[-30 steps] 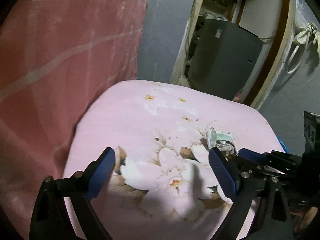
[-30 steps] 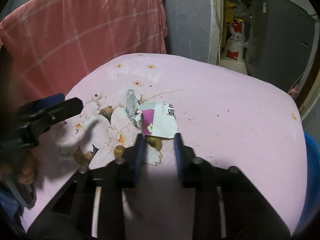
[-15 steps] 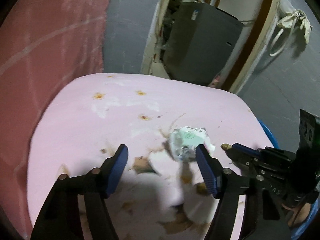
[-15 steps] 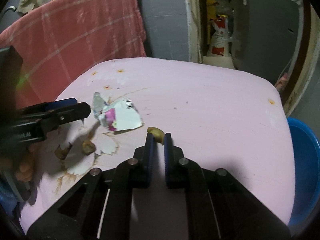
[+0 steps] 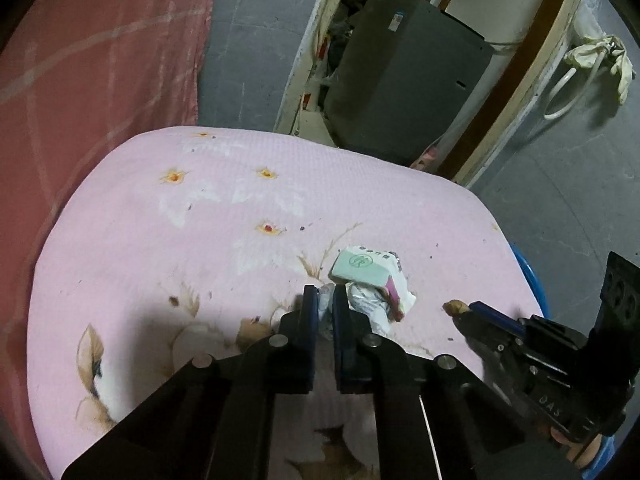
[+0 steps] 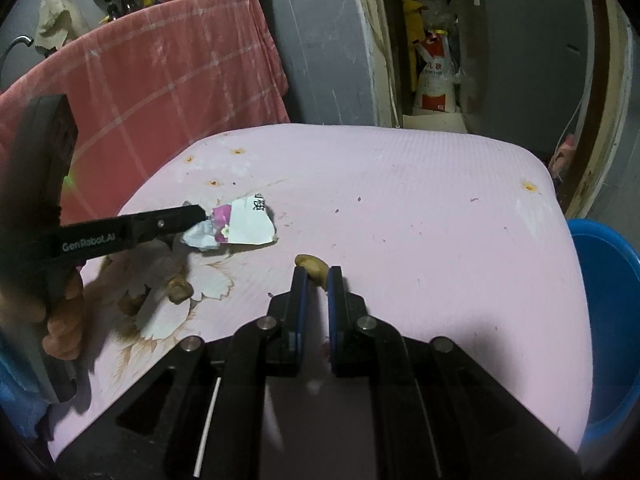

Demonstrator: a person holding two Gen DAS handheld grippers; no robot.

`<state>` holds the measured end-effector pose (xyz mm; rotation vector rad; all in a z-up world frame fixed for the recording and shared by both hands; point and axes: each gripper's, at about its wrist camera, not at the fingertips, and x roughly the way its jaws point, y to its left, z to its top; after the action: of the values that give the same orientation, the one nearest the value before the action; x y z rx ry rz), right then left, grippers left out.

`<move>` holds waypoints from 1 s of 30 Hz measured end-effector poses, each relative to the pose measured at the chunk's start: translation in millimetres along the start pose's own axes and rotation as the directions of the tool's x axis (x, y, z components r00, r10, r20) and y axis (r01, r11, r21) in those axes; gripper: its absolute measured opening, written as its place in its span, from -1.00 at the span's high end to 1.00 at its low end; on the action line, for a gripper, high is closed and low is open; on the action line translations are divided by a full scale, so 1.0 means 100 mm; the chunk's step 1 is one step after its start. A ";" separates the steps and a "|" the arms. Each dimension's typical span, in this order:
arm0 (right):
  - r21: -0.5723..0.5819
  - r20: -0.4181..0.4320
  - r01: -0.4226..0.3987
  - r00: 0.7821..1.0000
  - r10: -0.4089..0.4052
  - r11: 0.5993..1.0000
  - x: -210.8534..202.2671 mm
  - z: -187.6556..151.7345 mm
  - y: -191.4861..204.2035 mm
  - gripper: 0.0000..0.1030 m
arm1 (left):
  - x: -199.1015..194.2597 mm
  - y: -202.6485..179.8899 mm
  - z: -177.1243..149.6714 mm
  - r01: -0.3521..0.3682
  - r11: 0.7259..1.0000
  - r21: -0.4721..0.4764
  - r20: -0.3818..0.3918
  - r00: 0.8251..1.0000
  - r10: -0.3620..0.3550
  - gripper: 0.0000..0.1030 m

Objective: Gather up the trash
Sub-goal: 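Grasp the white-green wrapper with the left tool while the right tool grasps the brown scrap, then carry both items over the blue basin and open both tools to drop them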

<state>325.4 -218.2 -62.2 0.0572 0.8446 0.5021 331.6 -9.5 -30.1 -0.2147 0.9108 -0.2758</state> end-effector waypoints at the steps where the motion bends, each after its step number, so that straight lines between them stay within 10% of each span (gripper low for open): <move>1: 0.001 0.006 -0.001 1.000 0.001 1.000 -0.03 -0.02 0.00 0.82 | -0.03 0.00 -0.01 -0.001 1.000 -0.002 0.005 1.000 0.001 0.91; 17: -0.011 0.232 0.005 0.973 -0.002 1.000 -0.74 -0.11 0.12 0.83 | -0.58 -0.45 -0.18 0.009 0.998 0.069 0.191 0.981 -0.022 0.93; 30: 0.063 0.480 0.096 0.870 -0.114 0.993 -1.78 0.02 -0.25 0.83 | -0.72 -1.45 0.10 0.100 0.967 0.235 0.367 0.912 -0.184 0.93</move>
<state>238.3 -319.7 58.2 0.1637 0.3605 0.3458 276.6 -121.9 72.5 -0.1312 0.4681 -0.4468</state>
